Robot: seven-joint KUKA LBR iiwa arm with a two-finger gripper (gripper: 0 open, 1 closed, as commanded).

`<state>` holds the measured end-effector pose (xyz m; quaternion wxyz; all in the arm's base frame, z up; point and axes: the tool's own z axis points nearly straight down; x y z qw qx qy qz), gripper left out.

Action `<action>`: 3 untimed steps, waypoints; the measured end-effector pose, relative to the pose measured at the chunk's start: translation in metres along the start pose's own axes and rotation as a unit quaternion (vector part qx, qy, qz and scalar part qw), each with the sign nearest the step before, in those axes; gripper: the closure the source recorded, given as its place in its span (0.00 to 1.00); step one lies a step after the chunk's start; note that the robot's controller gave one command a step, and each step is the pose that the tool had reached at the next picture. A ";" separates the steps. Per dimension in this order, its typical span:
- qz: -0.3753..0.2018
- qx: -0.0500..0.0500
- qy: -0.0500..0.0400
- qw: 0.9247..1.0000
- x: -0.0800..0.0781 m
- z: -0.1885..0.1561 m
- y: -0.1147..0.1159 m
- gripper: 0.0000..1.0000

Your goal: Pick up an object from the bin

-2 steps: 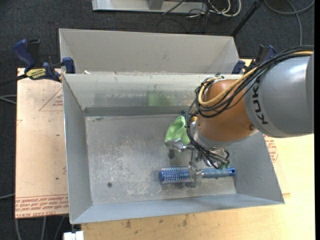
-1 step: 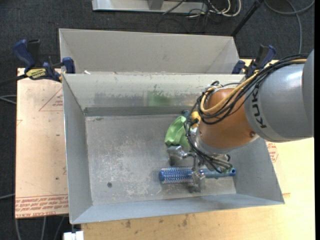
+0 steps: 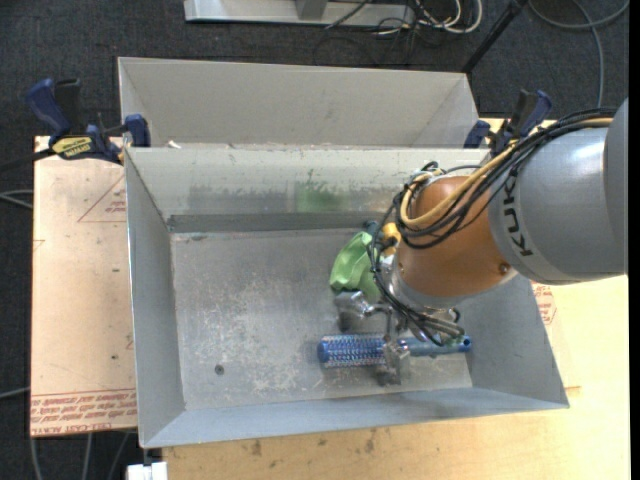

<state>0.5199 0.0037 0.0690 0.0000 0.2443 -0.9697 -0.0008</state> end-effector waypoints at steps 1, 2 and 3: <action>0.000 0.000 0.000 1.000 0.000 0.001 0.000 1.00; 0.000 0.001 -0.001 1.000 -0.001 -0.031 0.001 1.00; 0.001 0.002 -0.004 1.000 -0.002 -0.102 0.001 1.00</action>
Offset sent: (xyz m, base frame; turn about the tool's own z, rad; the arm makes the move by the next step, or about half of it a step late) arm 0.0000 0.0000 0.0000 0.0000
